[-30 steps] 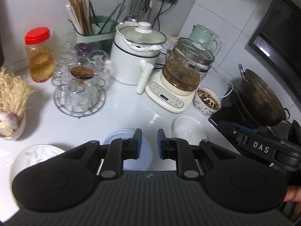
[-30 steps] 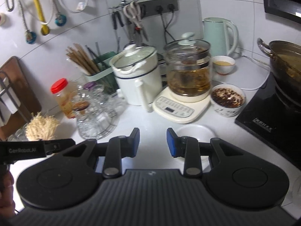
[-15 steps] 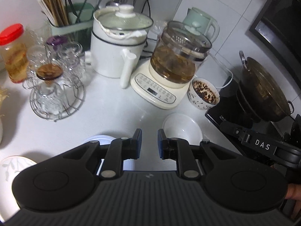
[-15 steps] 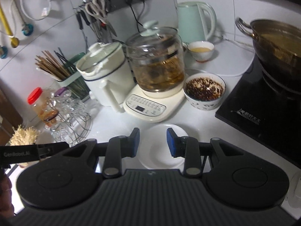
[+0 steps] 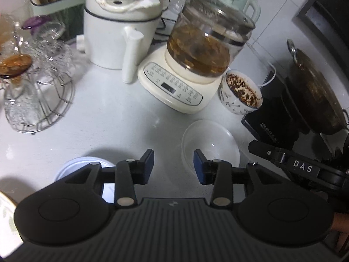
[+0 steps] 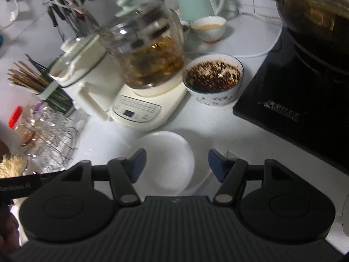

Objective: Organize plates and bowls
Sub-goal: 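Move the right gripper to the rim of the white ceramic bowl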

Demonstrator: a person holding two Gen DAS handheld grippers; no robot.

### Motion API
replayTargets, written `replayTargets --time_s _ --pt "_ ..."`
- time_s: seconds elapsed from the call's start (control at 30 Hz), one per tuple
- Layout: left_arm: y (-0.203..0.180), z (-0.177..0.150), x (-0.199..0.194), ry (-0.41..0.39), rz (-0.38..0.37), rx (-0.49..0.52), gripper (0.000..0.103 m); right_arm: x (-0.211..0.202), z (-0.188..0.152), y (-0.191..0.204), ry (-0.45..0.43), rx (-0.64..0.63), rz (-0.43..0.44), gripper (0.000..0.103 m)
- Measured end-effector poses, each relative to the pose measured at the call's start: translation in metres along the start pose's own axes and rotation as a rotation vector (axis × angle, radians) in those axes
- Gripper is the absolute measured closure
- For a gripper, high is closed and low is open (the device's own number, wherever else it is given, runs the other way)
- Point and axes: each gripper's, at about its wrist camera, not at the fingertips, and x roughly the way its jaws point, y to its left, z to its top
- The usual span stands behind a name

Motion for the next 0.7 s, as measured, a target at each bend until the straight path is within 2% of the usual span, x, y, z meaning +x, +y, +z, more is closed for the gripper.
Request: replayTargets --time_s 0.23,0.3,0.5,0.57,0.63,0.7 --pt "-0.003 0.005 0.035 0.042 -0.02 -0.008 0.057 0.03 0.001 -0.014 0.062 0.033 0.019 0.038" --pt "-0.004 0.007 0.044 0.044 -0.027 -0.005 0.058 0.037 0.001 -0.016 0.071 0.034 0.02 0.041" --pt "-0.005 0.009 0.07 0.067 -0.043 -0.008 0.058 0.057 -0.001 -0.02 0.109 0.021 0.038 0.056" --pt "-0.005 0.01 0.077 0.078 -0.051 -0.01 0.059 0.063 -0.002 -0.02 0.121 0.017 0.044 0.066" --pt "-0.005 0.01 0.084 0.08 -0.064 -0.012 0.06 0.066 -0.003 -0.02 0.126 0.009 0.044 0.07" --pt "-0.006 0.008 0.09 0.078 -0.059 0.005 0.067 0.069 -0.005 -0.021 0.129 0.002 0.037 0.075"
